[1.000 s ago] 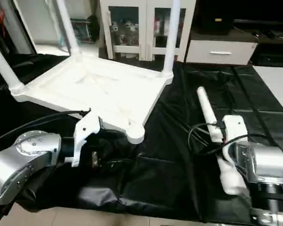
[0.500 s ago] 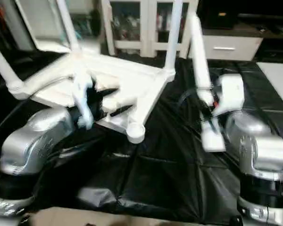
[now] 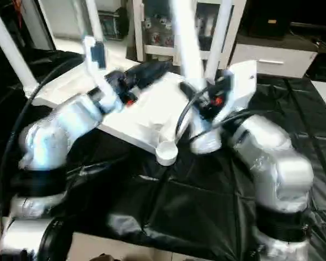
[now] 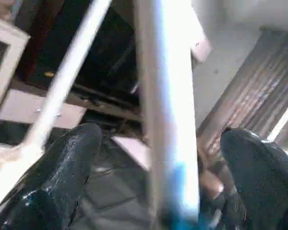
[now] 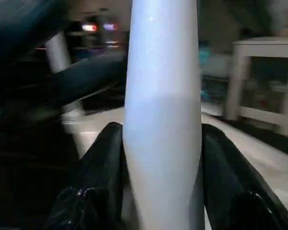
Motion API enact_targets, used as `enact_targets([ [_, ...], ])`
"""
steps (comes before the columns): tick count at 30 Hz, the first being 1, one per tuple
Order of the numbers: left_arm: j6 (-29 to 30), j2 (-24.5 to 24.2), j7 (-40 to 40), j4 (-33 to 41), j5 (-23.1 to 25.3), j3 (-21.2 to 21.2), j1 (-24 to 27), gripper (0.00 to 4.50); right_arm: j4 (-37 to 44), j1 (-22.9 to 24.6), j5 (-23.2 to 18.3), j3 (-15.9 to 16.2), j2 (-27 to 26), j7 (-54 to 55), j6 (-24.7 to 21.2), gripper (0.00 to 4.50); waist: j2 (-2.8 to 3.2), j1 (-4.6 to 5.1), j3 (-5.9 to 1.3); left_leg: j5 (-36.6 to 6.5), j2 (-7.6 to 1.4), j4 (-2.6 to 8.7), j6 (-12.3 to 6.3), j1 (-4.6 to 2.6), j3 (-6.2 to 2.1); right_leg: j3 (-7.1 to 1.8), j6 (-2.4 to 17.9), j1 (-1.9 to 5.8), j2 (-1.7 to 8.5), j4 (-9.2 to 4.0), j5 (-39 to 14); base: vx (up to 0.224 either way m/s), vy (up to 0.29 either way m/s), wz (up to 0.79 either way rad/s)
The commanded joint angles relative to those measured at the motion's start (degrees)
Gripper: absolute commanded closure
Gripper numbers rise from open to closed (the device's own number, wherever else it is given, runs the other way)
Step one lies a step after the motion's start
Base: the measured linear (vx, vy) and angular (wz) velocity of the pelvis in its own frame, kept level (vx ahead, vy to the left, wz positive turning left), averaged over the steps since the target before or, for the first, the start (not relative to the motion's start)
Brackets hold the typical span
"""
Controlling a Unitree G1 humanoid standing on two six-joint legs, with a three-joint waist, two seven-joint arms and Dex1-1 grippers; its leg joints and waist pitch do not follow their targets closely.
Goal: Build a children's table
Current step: Pick table leg
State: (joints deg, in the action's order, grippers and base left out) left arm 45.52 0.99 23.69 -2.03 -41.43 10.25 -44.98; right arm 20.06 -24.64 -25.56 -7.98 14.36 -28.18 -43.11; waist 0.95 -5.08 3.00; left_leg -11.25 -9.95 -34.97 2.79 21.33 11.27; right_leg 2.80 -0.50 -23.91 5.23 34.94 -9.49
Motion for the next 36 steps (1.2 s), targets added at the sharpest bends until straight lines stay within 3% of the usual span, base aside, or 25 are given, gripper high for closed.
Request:
enact_targets([
  [1, 1.08, 0.31, -0.97, -0.84, -0.99, 0.00, -0.82, 0.00, 1.75, 0.05, -1.65, 0.47, 0.05, -0.51, 1.29, 2.72, -0.45, 0.12, -4.00, -9.20, -2.14, 4.11, -0.56, -0.60, -1.34, -1.88, 9.89, 3.16, 2.21, -4.21, -13.01, 0.000, 0.000, 0.00],
  [4, 0.35, 0.81, -2.30, -2.32, -0.73, 0.47, -1.08, 0.00, 2.67, 0.52, -2.28, 1.26, -0.67, -0.65, 1.18, 2.72, -0.54, 0.21, -3.96, -9.08, -1.91, 4.02, -0.58, -0.40, -1.23, -1.93, 9.42, 3.29, 2.19, -4.40, -13.84, 0.000, 0.000, 0.00],
  [9, 0.53, 2.22, -1.56, -3.18, -3.90, 2.28, -2.05, 0.00, 3.48, 1.58, -0.86, 5.61, -0.29, -1.60, 0.37, 2.73, -0.52, 0.10, -4.00, -8.07, -2.06, 4.02, -0.69, -0.36, -1.32, -1.92, 9.63, 3.21, 2.23, -4.26, -12.74, 0.000, 0.000, 0.00],
  [10, 0.37, 1.95, -1.37, -3.21, -3.13, 1.74, -2.02, 0.00, 3.49, 1.57, -0.72, 5.97, -0.25, -1.60, 0.48, 2.73, -0.84, 0.08, -4.03, -8.23, -2.08, 4.03, -0.77, -0.42, -1.27, -1.91, 9.78, 3.21, 2.21, -4.26, -12.75, 0.000, 0.000, 0.00],
  [12, -0.17, 1.64, -1.73, -3.46, -1.71, 1.07, -1.79, 0.00, 3.41, 1.53, -0.78, 6.57, -0.07, -1.62, 0.70, 2.73, -0.70, 0.11, -3.91, -8.76, -2.11, 4.11, -0.73, -0.40, -1.30, -1.95, 9.38, 3.15, 2.22, -4.35, -13.76, 0.000, 0.000, 0.00],
  [14, -0.65, 1.22, -2.94, -3.93, -0.16, 0.63, -1.36, 0.00, 3.08, 1.25, -0.74, 7.13, 0.30, -1.75, 0.91, 2.73, -0.97, 0.15, -3.76, -9.54, -2.08, 4.20, -0.57, -0.40, -1.27, -1.99, 8.19, 3.12, 2.23, -4.65, -15.89, 0.000, 0.000, 0.00],
  [19, 0.88, 0.80, -3.82, -3.54, -1.52, 1.13, -0.67, 0.39, 2.22, 0.59, -0.24, 7.24, 1.11, -1.66, 1.17, 2.73, -0.70, 0.05, -3.86, -8.60, -2.10, 4.15, -0.13, -0.39, -1.36, -2.02, 8.25, 3.11, 2.30, -4.35, -14.56, 0.000, 0.000, 0.00],
  [21, 1.50, 0.21, -3.49, -3.23, -1.73, 0.67, -0.23, 0.75, 1.71, 0.09, 0.09, 7.36, 1.42, -1.20, 1.62, 2.73, -0.85, 0.09, -3.87, -8.39, -2.04, 4.11, -0.24, -0.34, -1.29, -2.02, 8.51, 3.15, 2.25, -4.34, -13.98, 0.000, 0.000, 0.00],
  [25, 0.72, 0.12, -3.14, -3.26, -0.76, 0.35, 0.04, 0.94, 1.25, -0.23, 0.28, 7.50, 1.66, -1.03, 1.90, 2.73, -1.14, 0.14, -3.82, -8.34, -2.06, 4.13, -0.41, -0.28, -1.27, -2.00, 8.47, 3.18, 2.27, -4.39, -14.37, 0.000, 0.000, 0.00],
  [29, 1.07, 0.04, -3.36, -2.55, -1.04, 0.36, 0.29, 1.23, 0.83, -0.50, 0.55, 7.87, 1.70, -0.92, 2.11, 2.73, -1.06, 0.15, -3.74, -8.78, -2.09, 4.16, -0.38, -0.35, -1.26, -2.03, 8.36, 3.08, 2.31, -4.47, -15.30, 0.000, 0.000, 0.00],
  [30, 1.29, 0.07, -3.28, -2.43, -1.36, 0.44, 0.35, 1.31, 0.69, -0.54, 0.62, 7.99, 1.68, -0.90, 2.22, 2.73, -0.74, 0.09, -3.75, -8.75, -2.10, 4.16, -0.26, -0.37, -1.31, -2.03, 8.42, 3.05, 2.34, -4.43, -15.25, 0.000, 0.000, 0.00],
  [34, 2.04, -0.05, -2.57, -2.08, -2.49, 0.13, 0.48, 1.61, 0.64, -0.45, 0.74, 8.45, 1.80, -0.87, 2.64, 2.73, -0.73, 0.20, -3.76, -9.26, -2.07, 4.22, 0.03, -0.38, -1.31, -2.00, 8.58, 3.08, 2.21, -4.46, -14.58, 0.000, 0.000, 0.00],
  [35, 2.09, 0.00, -2.64, -2.10, -2.53, 0.13, 0.40, 1.66, 0.69, -0.42, 0.97, 8.52, 1.90, -0.83, 2.83, 2.73, -0.24, 0.13, -3.77, -9.33, -2.06, 4.21, 0.18, -0.41, -1.36, -2.01, 8.65, 3.06, 2.24, -4.39, -14.48, 0.000, 0.000, 0.00],
  [36, 2.21, 0.00, -2.61, -2.22, -2.66, 0.18, 0.18, 1.75, 0.84, -0.38, 1.60, 8.77, 2.11, -0.71, 3.27, 2.73, -0.46, 0.23, -3.77, -9.71, -2.05, 4.25, 0.36, -0.42, -1.34, -1.98, 8.59, 3.11, 2.18, -4.47, -14.37, 0.000, 0.000, 0.00],
])
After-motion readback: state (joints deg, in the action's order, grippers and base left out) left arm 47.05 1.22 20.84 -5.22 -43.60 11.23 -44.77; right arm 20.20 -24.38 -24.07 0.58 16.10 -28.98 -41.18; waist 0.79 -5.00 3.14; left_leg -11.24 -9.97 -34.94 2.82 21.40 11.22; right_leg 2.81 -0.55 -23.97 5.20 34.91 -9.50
